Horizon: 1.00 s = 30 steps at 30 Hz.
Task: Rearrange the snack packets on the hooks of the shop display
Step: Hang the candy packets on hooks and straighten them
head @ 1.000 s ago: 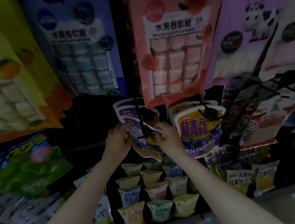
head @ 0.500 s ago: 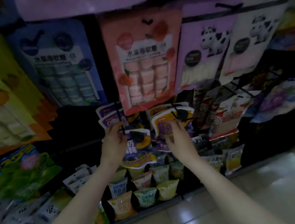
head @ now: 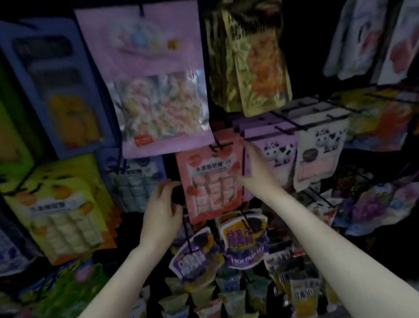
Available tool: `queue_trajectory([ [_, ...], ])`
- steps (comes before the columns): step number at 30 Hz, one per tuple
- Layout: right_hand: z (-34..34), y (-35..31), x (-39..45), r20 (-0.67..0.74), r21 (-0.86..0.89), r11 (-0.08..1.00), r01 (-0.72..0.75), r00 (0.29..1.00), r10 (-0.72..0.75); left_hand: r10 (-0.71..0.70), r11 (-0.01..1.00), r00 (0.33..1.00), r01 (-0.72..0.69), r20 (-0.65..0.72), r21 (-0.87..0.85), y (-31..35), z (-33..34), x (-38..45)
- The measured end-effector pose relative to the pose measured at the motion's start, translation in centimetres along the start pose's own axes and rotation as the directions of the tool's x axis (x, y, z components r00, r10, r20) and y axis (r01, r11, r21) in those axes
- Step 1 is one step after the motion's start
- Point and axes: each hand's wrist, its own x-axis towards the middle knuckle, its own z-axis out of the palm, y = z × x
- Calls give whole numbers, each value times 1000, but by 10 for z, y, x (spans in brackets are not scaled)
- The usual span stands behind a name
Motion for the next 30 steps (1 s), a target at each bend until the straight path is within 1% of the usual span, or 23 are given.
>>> queue_trajectory([
  [2,-3,-18,10,-4,35,997,69,998,-69,31,999,996,-33,-84,-29,12,-9,1],
  [3,-7,-26,15,6,93,992,81,997,-82,64,997,986,-69,-156,-25,17,-15,2],
  [5,-16,-40,21,60,262,962,73,994,-91,169,985,943,-151,-286,84,23,-25,2],
  [6,-20,-45,24,76,320,945,65,993,-94,219,973,922,-179,-320,148,25,-29,4],
  [7,-23,-49,28,69,341,938,66,993,-95,243,963,908,-185,-341,194,27,-33,8],
  [10,-30,-57,39,-22,296,946,132,991,-131,219,958,907,-130,-360,257,32,-41,25],
  [12,-36,-62,45,-62,182,972,147,988,-138,217,947,912,-110,-348,302,36,-43,36],
  [13,-38,-63,47,-49,141,980,142,989,-136,198,949,920,-95,-337,300,38,-44,40],
  [14,-39,-66,49,-9,153,980,128,992,-128,169,959,927,-76,-334,274,39,-44,44],
  [16,-36,-75,49,97,262,963,70,990,-99,64,987,936,-8,-347,159,40,-47,49],
  [17,-32,-79,50,129,289,956,43,988,-83,6,996,936,24,-351,82,40,-49,51],
  [18,-28,-84,50,140,297,955,24,988,-69,-26,999,936,38,-351,26,40,-51,53],
  [19,-23,-87,52,145,288,957,15,988,-59,-31,999,939,36,-343,10,39,-54,55],
  [20,-18,-91,52,135,261,965,22,989,-60,-22,999,946,30,-323,21,37,-58,56],
  [21,-14,-94,52,94,192,980,51,993,-70,-11,999,954,24,-299,41,34,-62,56],
  [23,-9,-96,53,-100,-2,989,148,984,-148,17,997,965,2,-261,75,28,-71,54],
  [24,-7,-99,54,-199,-57,976,210,956,-217,31,996,965,-8,-261,88,25,-76,51],
  [25,-7,-106,53,-264,-90,951,296,914,-309,39,994,961,-9,-272,113,21,-80,48],
  [26,-4,-112,52,-296,-147,907,393,858,-420,35,991,957,5,-289,137,16,-84,46],
  [27,-1,-119,51,-296,-237,850,471,798,-525,18,987,953,31,-303,156,11,-88,43],
  [28,4,-126,52,-275,-336,787,517,745,-607,-6,984,950,61,-312,169,6,-92,40],
  [30,22,-140,55,-197,-481,672,562,678,-708,-27,980,947,87,-322,176,-6,-102,35],
])
